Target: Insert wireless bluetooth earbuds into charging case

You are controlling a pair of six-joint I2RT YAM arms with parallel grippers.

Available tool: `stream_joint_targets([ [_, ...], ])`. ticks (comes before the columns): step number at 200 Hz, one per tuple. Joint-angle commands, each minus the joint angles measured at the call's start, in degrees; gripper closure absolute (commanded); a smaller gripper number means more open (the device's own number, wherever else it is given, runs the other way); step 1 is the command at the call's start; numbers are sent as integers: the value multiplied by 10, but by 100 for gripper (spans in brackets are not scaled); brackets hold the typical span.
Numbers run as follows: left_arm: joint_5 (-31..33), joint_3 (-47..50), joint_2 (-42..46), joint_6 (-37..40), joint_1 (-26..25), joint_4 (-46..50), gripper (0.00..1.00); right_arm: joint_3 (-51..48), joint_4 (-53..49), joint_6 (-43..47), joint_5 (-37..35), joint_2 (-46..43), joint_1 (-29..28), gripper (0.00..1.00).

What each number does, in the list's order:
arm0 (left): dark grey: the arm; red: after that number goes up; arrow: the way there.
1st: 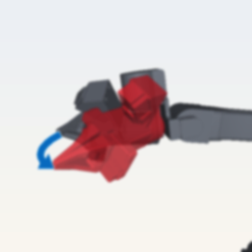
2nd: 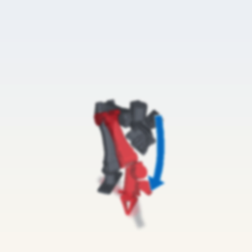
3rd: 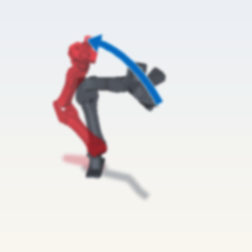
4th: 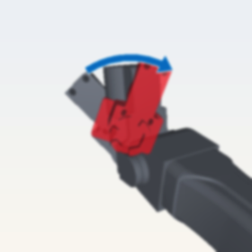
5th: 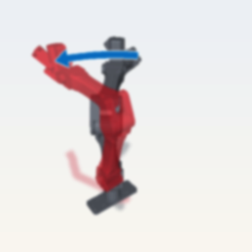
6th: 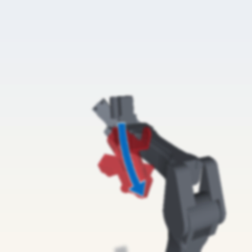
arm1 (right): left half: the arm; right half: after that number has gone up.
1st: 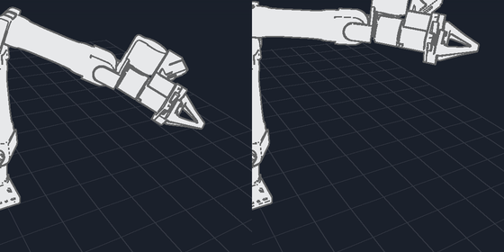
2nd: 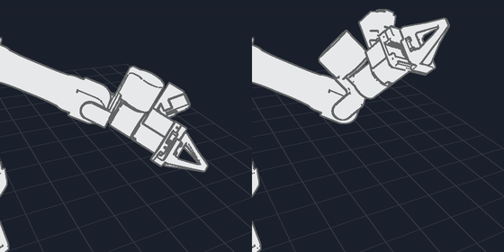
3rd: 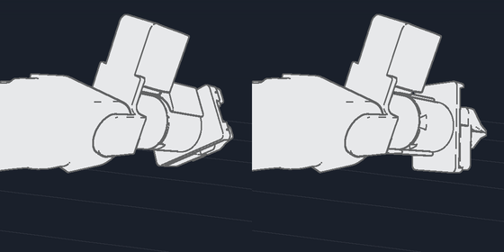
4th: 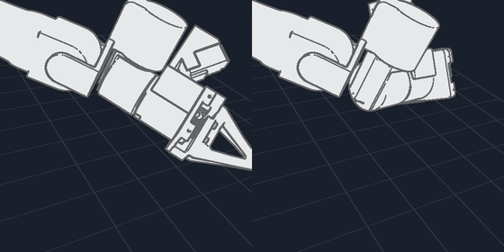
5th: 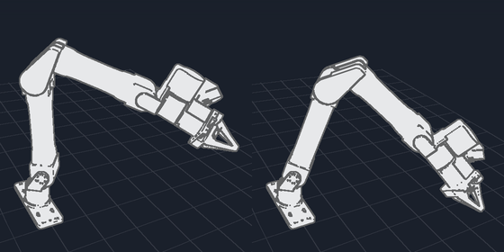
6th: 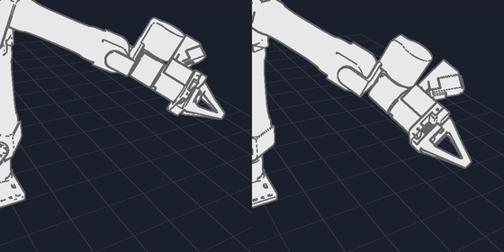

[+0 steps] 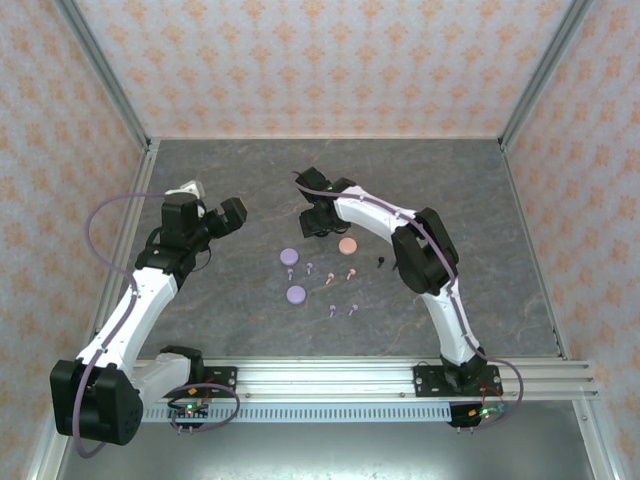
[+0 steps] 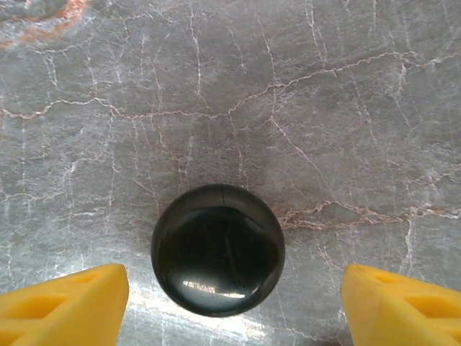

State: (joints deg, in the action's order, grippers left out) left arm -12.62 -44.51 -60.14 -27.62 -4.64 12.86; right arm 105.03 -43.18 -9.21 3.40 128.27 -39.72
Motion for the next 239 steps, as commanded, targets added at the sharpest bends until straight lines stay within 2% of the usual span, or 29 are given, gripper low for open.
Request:
stream_joint_targets([
  [1, 14, -10, 2, -5, -5, 17, 0, 28, -28, 5, -12, 20, -4, 24],
  [65, 16, -14, -8, -10, -6, 19, 0, 43, -33, 9, -4, 43, -4, 39],
  [151, 18, -16, -9, -10, -8, 25, 0, 36, -32, 10, 8, 52, -5, 43],
  [172, 17, -16, -5, -9, -9, 25, 0, 31, -30, 13, 10, 47, -4, 49],
  [208, 4, -18, 5, 0, -9, 23, 0, -45, 45, 29, -5, -37, -4, 50],
  [239, -48, -31, 12, 10, -11, 8, 1, -137, 128, 71, -17, -157, -4, 51],
])
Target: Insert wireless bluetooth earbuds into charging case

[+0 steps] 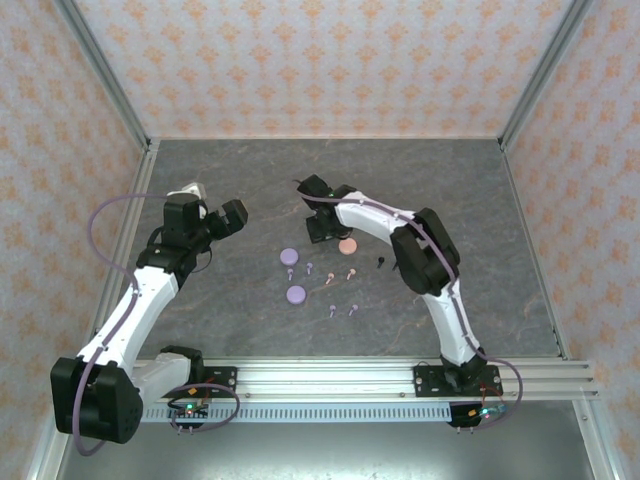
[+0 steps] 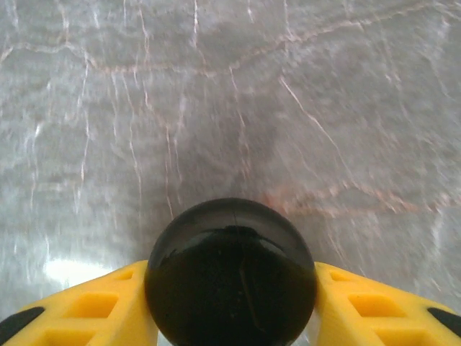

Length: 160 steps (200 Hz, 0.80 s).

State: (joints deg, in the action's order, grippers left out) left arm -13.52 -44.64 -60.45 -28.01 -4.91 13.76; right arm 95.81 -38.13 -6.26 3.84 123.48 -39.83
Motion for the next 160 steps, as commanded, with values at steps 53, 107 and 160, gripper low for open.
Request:
stream_joint_targets([
  [53, -190, -96, 11, 35, -15, -3, 4, -222, 255, 148, 30, -333, -3, 51],
  [107, -290, -183, -5, 55, -61, 47, 8, -354, 392, 333, 109, -491, -3, 51],
  [160, -305, -190, -12, 31, -122, 12, 11, -399, 416, 474, 184, -546, -3, 51],
])
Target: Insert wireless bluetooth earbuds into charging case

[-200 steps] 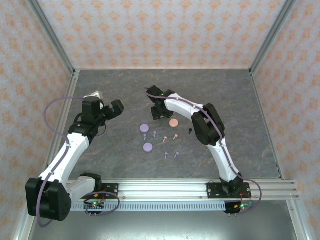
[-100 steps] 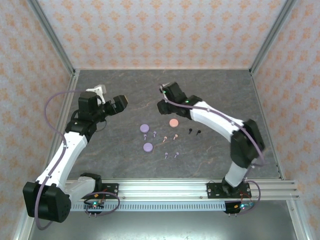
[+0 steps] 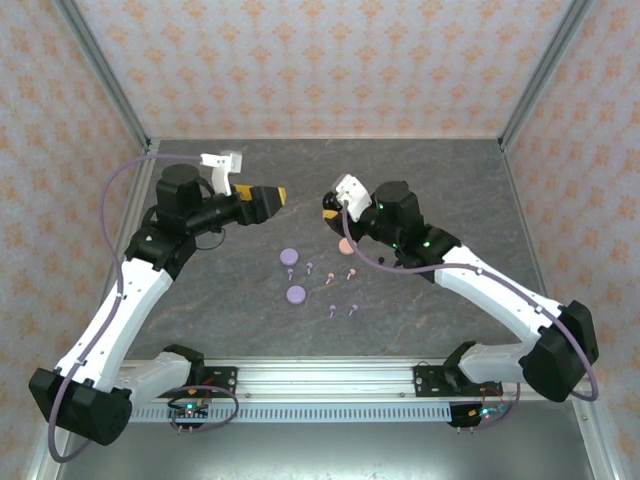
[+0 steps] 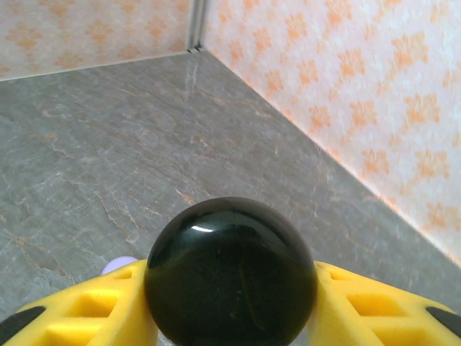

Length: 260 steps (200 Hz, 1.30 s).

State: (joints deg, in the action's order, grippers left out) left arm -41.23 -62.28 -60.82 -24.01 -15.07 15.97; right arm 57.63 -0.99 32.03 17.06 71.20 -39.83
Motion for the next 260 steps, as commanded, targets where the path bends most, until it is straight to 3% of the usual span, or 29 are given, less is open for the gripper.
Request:
stream_joint_targets([
  [1, -28, -13, -9, -10, -22, -11, 11, -17, 46, 92, 53, -24, -3, 51],
  [103, -12, -21, -92, -35, -120, -81, 25, -12, 44, 100, 79, -22, -3, 51],
  [187, -18, -34, -123, -34, -129, -78, 48, -10, 38, 105, 94, -21, -3, 51],
  [260, -26, -43, -128, -23, -131, -67, 60, -3, 38, 96, 94, -14, -3, 50],
])
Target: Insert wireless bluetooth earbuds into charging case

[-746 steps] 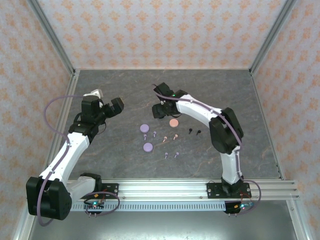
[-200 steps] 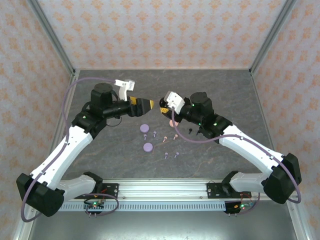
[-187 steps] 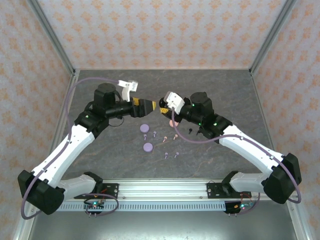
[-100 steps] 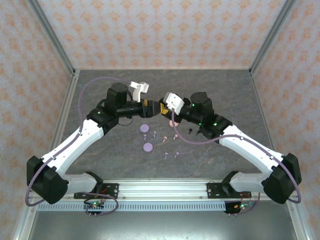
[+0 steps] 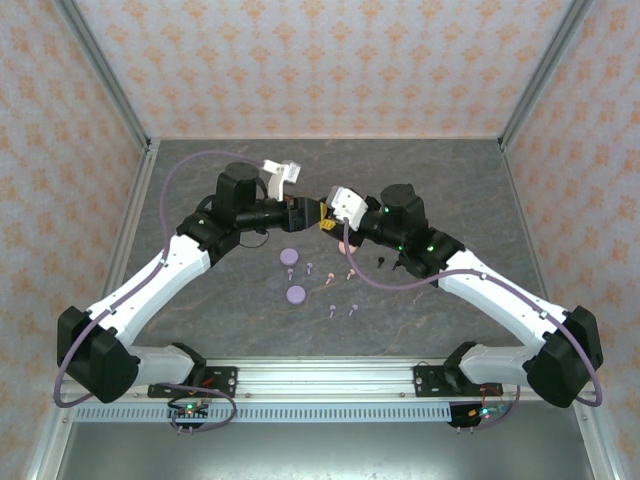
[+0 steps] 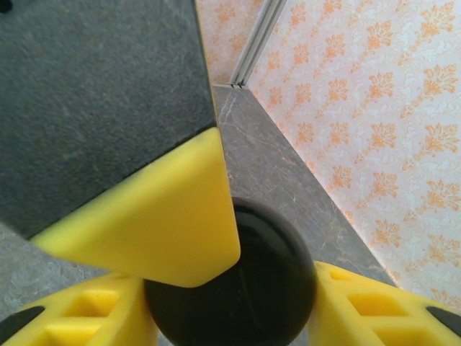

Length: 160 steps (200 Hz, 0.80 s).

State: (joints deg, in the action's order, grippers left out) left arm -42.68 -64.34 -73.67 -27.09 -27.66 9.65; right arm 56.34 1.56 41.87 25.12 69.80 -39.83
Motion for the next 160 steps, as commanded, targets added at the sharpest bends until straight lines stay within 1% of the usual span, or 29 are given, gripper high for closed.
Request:
stream_joint_targets([
  [1, -12, -23, 0, 9, -5, -4, 60, 10, 13, -2, 14, 0, -3, 50],
  [35, -13, -24, -1, 13, -6, 2, 64, 11, 20, -10, 13, 6, -3, 50],
  [92, -11, -20, -4, 19, -6, 10, 62, 13, 26, -18, 8, 9, -3, 51],
  [160, -11, -20, -9, 27, -7, 26, 63, 8, 35, -23, 0, 9, -4, 50],
])
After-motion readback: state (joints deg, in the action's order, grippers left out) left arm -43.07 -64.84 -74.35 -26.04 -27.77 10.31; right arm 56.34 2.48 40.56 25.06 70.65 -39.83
